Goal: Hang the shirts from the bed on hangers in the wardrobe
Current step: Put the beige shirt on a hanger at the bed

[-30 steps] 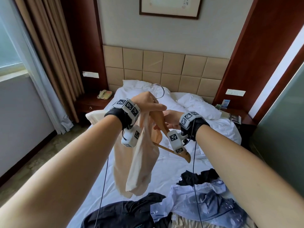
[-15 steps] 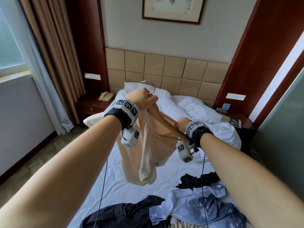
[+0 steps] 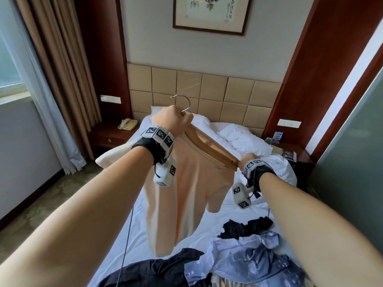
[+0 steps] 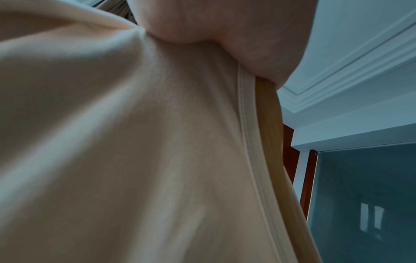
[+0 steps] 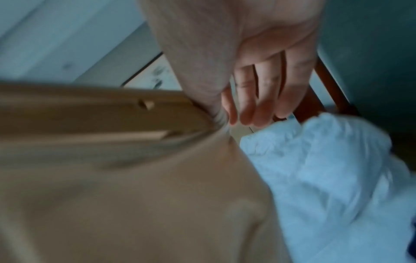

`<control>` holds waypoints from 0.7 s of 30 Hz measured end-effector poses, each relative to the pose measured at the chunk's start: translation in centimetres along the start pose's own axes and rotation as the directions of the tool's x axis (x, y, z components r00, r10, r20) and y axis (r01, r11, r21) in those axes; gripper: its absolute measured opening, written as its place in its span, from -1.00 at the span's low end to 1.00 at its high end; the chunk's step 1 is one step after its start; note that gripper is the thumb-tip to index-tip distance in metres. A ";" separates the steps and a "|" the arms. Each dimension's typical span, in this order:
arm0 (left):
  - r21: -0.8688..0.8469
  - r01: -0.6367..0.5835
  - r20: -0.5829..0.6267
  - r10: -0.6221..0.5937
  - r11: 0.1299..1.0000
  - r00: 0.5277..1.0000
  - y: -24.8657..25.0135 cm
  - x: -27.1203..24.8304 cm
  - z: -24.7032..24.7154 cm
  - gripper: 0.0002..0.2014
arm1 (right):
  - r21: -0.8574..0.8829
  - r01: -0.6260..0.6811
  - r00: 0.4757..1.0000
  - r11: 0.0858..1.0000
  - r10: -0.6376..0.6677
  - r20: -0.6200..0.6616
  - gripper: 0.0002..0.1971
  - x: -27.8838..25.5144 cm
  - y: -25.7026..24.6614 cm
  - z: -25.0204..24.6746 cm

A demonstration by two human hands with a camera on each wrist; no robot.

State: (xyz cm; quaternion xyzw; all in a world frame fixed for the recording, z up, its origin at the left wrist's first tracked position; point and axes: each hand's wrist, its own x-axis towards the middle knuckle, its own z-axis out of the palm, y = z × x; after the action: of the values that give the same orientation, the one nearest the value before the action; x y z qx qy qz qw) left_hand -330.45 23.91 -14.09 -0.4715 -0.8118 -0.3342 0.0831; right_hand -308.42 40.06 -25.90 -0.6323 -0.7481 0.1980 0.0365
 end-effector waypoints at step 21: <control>-0.098 -0.015 0.015 0.016 0.995 1.000 0.0 -0.4 1.1 -0.68 | 0.298 0.132 0.987 0.945 -0.097 -0.129 -0.76 -1.1 -2.7 -1.8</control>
State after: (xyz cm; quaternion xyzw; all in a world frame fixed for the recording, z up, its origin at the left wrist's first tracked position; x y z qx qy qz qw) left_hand -330.02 24.34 -15.11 -0.4840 -0.7914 -0.3692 0.0559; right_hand -310.18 39.13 -23.08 -0.5845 -0.7408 0.2731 0.1873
